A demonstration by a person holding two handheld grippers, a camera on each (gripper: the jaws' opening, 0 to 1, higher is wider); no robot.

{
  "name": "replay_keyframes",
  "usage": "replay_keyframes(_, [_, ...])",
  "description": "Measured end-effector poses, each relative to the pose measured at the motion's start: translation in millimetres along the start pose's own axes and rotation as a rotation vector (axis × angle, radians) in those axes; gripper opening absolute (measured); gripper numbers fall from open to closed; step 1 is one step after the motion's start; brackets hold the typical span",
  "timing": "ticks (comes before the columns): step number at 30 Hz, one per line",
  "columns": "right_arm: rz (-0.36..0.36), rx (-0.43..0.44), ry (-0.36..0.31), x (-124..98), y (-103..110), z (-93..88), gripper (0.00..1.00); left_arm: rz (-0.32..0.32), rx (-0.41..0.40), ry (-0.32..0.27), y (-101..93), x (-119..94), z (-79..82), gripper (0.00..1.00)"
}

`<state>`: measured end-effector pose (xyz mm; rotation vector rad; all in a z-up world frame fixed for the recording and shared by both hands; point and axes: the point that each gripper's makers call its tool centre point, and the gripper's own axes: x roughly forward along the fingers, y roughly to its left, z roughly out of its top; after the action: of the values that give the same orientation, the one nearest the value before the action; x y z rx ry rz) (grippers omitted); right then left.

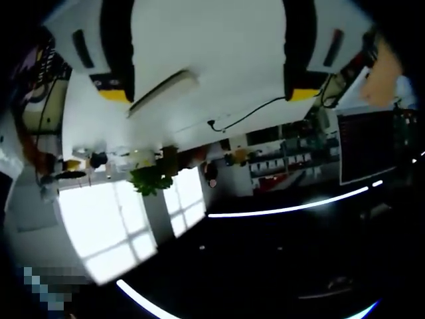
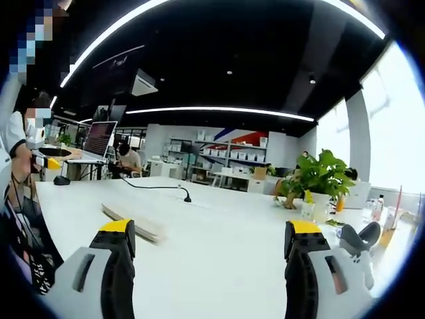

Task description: Arrange the utensils inside the cutlery case until each visible utensil rests in its matching compartment.

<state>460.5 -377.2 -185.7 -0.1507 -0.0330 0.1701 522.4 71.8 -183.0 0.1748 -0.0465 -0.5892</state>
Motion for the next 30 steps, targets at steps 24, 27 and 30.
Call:
replay_keyframes(24, [0.009,0.019,0.042,6.4,1.1,-12.4,0.96,0.001,-0.009,0.009,2.4,2.0,-4.0,0.99])
replay_keyframes(27, [0.013,0.022,0.043,6.7,1.8,-13.1,0.96,0.001,-0.009,0.012,2.8,2.3,-4.8,0.99])
replay_keyframes(30, [0.012,0.021,0.045,6.5,1.5,-13.3,0.96,0.001,-0.01,0.014,2.9,2.5,-5.4,0.99])
